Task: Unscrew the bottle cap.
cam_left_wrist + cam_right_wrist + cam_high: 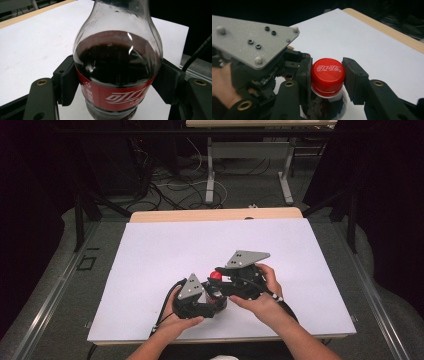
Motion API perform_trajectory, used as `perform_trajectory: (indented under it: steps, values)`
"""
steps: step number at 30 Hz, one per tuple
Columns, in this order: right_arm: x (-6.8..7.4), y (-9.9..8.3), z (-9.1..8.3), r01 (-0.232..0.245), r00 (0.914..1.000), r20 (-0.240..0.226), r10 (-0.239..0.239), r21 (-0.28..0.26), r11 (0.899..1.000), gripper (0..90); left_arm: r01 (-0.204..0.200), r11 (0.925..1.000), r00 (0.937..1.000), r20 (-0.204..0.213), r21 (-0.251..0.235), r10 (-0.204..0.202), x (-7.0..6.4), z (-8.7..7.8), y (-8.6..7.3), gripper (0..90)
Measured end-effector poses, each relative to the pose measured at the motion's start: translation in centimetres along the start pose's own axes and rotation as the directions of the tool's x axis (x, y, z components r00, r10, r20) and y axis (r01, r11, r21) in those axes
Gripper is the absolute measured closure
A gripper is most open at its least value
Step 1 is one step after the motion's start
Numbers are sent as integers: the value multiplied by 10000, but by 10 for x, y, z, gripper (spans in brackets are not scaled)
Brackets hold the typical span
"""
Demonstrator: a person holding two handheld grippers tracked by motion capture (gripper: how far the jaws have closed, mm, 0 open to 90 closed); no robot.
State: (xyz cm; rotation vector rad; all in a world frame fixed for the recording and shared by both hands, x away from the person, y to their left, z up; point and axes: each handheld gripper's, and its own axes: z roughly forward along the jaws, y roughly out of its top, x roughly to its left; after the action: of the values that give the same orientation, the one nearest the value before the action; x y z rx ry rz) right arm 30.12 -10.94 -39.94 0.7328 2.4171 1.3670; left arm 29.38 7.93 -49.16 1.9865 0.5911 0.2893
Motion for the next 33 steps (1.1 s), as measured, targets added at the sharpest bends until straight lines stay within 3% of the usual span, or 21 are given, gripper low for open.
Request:
perform_trajectory:
  steps: [2,4,8,10,11,12,13,15,17,19,21,25,29,31,33]
  values:
    - [-8,2,-1,388,9965,-740,-376,158,9991,612,3,9999,9999,131,-107,-1,-1,0,0,305]
    - [-18,4,-1,788,9852,-1537,-756,149,9968,613,-4,9999,9996,272,-128,7,-1,0,0,305]
    - [-34,6,0,1681,9413,-2971,-1604,5,9858,611,-151,9998,9994,302,-146,156,-2,0,1,305]
    - [-38,6,0,1668,9305,-3324,-1537,109,9859,605,-100,9999,9996,271,-81,103,-3,0,1,306]
    - [-38,6,0,1591,9330,-3291,-1455,145,9872,539,-65,9999,9997,229,-97,67,-3,1,0,306]
    - [-36,6,-1,1364,9462,-2962,-1305,-10,9907,441,-67,9999,9998,210,-85,69,-2,1,0,305]
    - [-32,5,-2,1158,9576,-2646,-1144,-105,9932,418,-67,10000,9999,146,-17,68,-1,1,0,305]
    - [-24,5,-4,950,9728,-2108,-965,-172,9953,421,36,10000,10000,61,-28,-36,0,1,0,305]
    - [-17,5,-4,312,9888,-1458,-333,-170,9994,423,16,10000,10000,4,-36,-16,0,1,0,306]
    - [-9,4,-3,-280,9983,-527,264,-309,9991,437,1,10000,10000,3,-23,-1,0,1,0,306]
    - [-3,3,1,-496,9987,-114,492,-411,9979,438,13,10000,10000,32,-23,-12,-1,1,0,306]
    - [5,1,8,-306,9962,805,323,-229,9993,507,40,10000,10000,-31,7,-40,0,0,0,306]
    - [3,-2,5,-783,9945,677,804,-343,9963,529,92,9999,9998,-157,-64,-93,2,-1,0,306]
    - [3,-3,1,-935,9942,497,952,-348,9950,586,100,9999,9998,-185,-53,-101,2,-1,-1,306]
    - [4,-4,1,-758,9961,428,776,-435,9962,606,89,10000,9999,-121,3,-89,2,-1,-1,306]
